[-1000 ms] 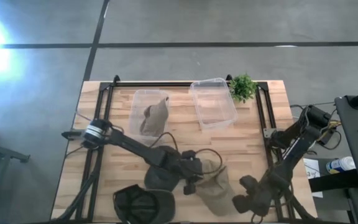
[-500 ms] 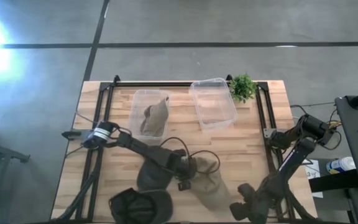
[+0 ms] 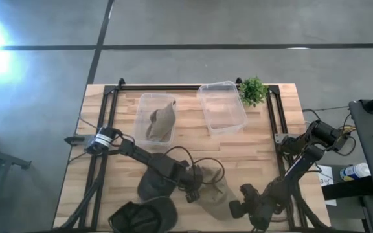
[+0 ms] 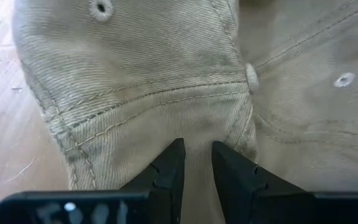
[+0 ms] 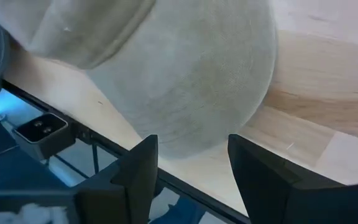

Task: Pick & Place hat
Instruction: Put the brown cap into the left transparent bin

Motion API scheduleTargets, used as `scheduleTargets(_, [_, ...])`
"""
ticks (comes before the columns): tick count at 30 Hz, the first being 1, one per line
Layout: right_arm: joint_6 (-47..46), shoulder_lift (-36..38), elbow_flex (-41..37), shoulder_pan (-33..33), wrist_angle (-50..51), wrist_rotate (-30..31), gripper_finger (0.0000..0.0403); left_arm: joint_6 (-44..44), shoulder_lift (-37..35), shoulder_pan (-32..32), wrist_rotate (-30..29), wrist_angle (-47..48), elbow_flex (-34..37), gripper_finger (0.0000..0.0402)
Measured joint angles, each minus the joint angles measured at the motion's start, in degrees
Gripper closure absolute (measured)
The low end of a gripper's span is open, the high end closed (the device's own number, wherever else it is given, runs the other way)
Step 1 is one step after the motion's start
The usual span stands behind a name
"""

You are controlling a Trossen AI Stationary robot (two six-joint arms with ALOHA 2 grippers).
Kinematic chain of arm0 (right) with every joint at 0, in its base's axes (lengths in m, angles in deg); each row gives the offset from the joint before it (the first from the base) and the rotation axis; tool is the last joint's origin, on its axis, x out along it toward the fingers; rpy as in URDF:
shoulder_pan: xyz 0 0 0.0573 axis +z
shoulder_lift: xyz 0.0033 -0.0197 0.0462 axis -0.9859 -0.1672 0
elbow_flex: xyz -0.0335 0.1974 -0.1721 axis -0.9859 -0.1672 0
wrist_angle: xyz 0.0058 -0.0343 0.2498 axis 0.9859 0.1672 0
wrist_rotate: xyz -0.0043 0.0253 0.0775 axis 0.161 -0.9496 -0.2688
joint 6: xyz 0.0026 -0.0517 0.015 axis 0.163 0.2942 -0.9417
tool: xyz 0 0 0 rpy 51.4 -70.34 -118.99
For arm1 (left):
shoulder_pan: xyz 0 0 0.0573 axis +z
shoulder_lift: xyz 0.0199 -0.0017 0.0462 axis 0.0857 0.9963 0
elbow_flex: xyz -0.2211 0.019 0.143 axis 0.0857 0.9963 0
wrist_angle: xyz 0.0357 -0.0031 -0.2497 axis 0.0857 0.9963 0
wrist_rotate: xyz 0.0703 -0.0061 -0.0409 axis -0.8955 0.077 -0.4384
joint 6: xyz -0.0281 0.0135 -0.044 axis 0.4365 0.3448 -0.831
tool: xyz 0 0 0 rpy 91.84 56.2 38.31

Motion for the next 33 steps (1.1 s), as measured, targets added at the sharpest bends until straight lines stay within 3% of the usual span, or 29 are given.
scheduleTargets(10, [0.05,-0.02,-3.01,0.43,-6.12,0.59,0.0211,-0.01,0.02,0.0,-0.14,0.01,0.11,0.0317])
scheduleTargets(18, [2.49,-0.02,-9.86,-2.86,-16.19,11.3,0.0211,0.61,0.17,0.02,-0.01,-3.5,0.22,0.0317])
scheduleTargets(26, [12.67,1.33,-11.66,-7.42,-24.12,22.64,0.0211,2.17,0.17,0.17,0.95,-4.35,0.22,0.0317])
scheduleTargets(33, [21.04,3.86,-11.52,-10.07,-23.71,22.39,0.0231,6.27,-0.01,0.2,0.92,-5.34,-1.12,0.0317])
